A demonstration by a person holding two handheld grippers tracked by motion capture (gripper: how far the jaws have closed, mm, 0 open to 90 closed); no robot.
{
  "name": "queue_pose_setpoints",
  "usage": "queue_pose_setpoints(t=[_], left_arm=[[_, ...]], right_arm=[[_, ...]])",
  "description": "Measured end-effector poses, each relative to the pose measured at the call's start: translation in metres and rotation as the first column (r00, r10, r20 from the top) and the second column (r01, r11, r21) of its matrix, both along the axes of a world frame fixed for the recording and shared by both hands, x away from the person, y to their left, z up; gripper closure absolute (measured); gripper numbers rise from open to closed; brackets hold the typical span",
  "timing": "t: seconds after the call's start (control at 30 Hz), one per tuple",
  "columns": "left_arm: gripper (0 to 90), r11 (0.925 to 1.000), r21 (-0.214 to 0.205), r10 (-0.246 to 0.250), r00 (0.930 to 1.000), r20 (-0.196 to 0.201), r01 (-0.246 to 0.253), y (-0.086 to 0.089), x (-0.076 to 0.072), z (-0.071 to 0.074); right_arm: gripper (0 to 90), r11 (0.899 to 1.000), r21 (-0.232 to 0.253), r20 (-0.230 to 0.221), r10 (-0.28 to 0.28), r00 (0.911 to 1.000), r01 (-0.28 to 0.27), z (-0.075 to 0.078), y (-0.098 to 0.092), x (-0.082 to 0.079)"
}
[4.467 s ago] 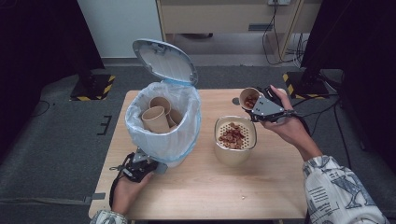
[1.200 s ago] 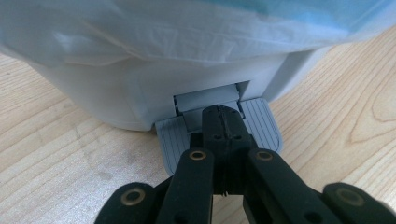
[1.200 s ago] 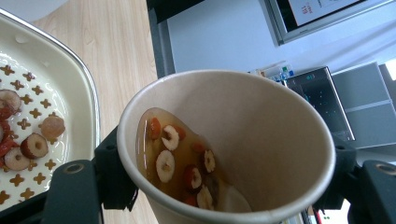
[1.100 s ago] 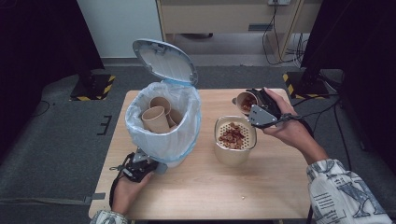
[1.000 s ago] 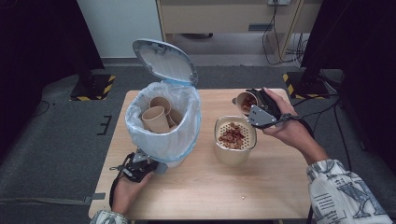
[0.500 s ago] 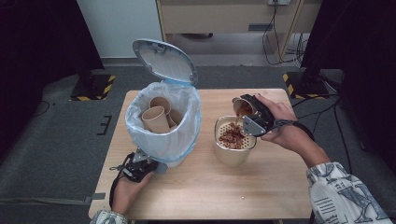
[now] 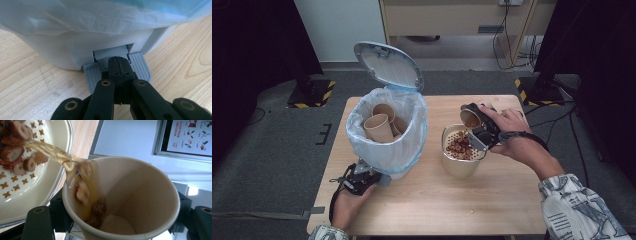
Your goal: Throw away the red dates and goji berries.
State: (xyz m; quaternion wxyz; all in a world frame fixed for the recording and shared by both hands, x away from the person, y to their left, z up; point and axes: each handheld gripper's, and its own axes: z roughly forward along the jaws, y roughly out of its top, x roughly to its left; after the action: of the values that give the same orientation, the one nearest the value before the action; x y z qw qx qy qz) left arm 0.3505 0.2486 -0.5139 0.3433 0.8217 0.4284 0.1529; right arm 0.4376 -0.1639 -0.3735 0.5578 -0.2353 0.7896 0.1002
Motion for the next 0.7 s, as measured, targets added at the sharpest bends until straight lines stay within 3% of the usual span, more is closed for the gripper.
queue_pose_setpoints(t=[0.43, 0.7], left_arm=[[89.9, 1.0000, 0.000, 0.000, 1.0000, 0.000, 0.000, 0.0000, 0.0000, 0.0000], [89.9, 1.0000, 0.000, -0.001, 1.0000, 0.000, 0.001, 0.0001, 0.0000, 0.0000]], right_arm=[[26.0, 1.000, -0.018, 0.034, -0.001, 0.9994, 0.002, 0.0000, 0.0003, 0.0000], [25.7, 0.999, -0.044, 0.066, 0.032, 0.9973, -0.029, 0.0003, 0.0070, -0.0049]])
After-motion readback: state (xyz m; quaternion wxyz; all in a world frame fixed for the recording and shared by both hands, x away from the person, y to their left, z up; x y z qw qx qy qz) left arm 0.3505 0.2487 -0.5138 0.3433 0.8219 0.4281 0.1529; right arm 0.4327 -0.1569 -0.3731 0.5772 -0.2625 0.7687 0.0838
